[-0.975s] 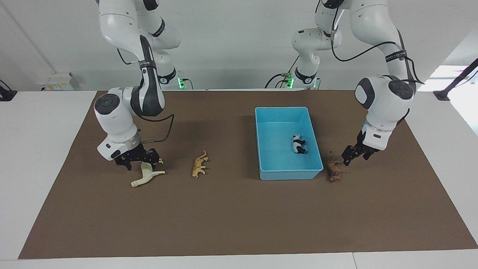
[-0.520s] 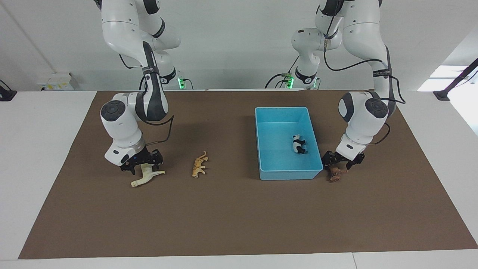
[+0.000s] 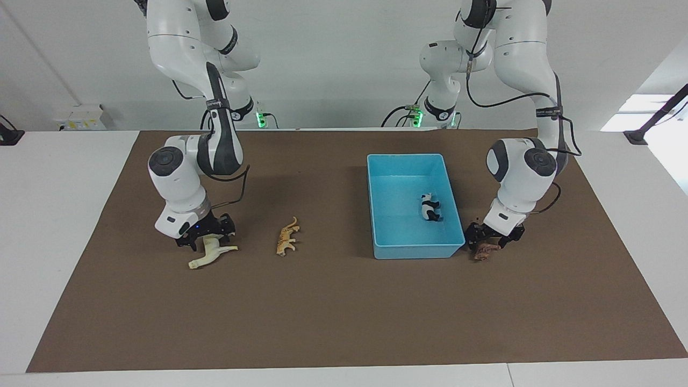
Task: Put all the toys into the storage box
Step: 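Grasp the brown horse and the cream horse with both grippers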
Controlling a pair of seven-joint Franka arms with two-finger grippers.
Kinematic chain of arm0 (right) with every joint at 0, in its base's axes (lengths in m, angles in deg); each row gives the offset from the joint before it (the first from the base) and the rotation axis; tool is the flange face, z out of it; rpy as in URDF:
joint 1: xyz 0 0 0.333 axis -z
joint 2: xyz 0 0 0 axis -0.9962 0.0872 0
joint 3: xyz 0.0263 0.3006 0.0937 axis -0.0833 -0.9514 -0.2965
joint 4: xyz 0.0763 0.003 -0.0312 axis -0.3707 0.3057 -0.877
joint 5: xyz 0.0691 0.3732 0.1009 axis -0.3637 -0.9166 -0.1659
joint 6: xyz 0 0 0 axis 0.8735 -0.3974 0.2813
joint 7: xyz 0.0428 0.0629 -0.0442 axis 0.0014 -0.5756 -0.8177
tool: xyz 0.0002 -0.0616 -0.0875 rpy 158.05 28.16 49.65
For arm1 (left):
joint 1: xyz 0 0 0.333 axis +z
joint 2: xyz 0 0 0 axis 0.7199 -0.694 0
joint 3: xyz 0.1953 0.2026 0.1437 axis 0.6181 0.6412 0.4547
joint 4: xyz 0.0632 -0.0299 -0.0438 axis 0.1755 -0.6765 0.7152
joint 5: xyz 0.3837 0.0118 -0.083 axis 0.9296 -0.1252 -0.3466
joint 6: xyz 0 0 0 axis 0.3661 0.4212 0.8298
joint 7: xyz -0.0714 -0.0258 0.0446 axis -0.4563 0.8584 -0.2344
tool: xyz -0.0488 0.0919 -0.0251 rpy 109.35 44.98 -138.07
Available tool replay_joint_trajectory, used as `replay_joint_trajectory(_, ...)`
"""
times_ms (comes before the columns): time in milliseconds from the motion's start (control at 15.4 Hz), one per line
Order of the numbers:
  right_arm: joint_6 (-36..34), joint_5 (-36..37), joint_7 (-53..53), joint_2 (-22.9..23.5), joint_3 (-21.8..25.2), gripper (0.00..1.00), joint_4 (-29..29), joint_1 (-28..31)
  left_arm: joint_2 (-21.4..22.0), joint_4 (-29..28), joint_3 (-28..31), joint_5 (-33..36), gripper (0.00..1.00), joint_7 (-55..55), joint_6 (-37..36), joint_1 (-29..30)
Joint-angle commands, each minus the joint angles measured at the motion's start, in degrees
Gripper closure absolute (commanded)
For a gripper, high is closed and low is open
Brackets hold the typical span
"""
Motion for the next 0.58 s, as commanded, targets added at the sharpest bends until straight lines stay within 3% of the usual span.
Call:
replay_joint_trajectory(0, 1.5, -0.3, -0.7, -0.3, -0.1, 0.86, 1.2, 0.1, -0.5, 0.5, 0.1, 0.6, 0.96, -2.6, 1.0, 0.1)
replay_joint_trajectory(65, 1.6, -0.4, -0.3, -0.3, -0.1, 1.0, 1.2, 0.1, -0.6, 0.8, 0.0, 0.6, 1.0, -2.6, 0.7, 0.2)
replay_joint_trajectory(260, 1.1, -0.3, -0.2, -0.3, -0.1, 1.0, 0.9, 0.0, -0.7, 2.4, 0.1, 0.5, 1.0, -2.6, -1.9, 0.2)
replay_joint_trajectory(520, -2.0, -0.4, -0.1, -0.3, -0.1, 1.0, -3.0, -0.1, -0.8, 10.9, 0.0, 0.2, 1.0, -2.6, -13.4, 1.4)
